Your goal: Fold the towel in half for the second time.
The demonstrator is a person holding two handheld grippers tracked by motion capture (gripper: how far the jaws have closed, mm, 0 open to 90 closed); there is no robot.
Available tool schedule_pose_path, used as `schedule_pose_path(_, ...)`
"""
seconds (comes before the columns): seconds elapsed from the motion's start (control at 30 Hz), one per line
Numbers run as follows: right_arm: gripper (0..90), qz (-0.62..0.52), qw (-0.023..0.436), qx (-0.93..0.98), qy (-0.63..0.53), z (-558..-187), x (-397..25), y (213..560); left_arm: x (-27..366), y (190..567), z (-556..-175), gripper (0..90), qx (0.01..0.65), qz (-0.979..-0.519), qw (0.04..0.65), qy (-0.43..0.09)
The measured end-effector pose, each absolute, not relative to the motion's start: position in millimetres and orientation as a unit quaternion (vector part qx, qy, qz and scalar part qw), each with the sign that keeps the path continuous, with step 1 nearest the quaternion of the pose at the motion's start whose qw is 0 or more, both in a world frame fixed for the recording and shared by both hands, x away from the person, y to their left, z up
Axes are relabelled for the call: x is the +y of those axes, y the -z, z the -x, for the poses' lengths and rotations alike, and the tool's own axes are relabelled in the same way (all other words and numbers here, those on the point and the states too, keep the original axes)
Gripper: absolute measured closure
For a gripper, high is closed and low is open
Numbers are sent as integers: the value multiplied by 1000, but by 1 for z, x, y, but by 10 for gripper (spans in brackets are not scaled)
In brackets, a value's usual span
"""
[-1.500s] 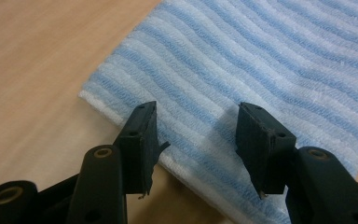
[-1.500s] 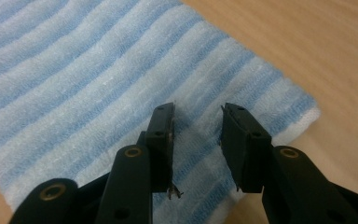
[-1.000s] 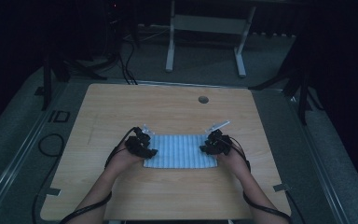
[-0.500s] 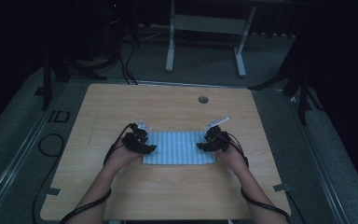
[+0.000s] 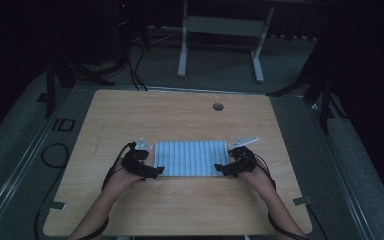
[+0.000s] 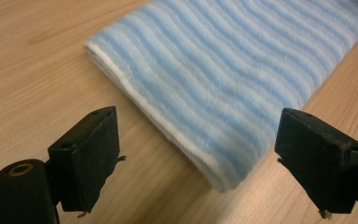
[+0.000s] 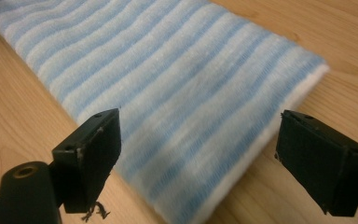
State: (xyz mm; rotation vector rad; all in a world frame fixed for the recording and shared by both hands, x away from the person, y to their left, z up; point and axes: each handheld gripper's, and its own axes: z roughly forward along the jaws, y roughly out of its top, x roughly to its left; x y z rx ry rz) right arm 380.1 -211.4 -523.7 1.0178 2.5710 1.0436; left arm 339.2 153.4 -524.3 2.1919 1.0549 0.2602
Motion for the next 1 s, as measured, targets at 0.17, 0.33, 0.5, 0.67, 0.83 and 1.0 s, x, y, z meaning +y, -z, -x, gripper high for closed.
schedule_pose_path(0.17, 137, -342, 111, 859, -365, -372, -228, 527, 161, 531, -332, 95, 403, -840, 346, -112)
schedule_pose_path(0.33, 130, -346, 128, 845, -386, -366, -247, 527, 174, 532, -326, 95, 419, -823, 362, -124)
schedule_pose_path(0.5, 130, -357, 146, 842, -377, -363, -264, 529, 191, 535, -322, 95, 435, -811, 371, -127)
schedule_pose_path(0.67, 132, -371, 151, 838, -369, -360, -282, 534, 207, 538, -316, 95, 453, -797, 380, -119)
schedule_pose_path(0.83, 133, -390, 165, 827, -370, -354, -299, 539, 220, 541, -312, 95, 466, -792, 374, -124)
schedule_pose_path(1.0, 136, -409, 175, 812, -377, -346, -316, 537, 231, 543, -308, 96, 483, -785, 366, -130)
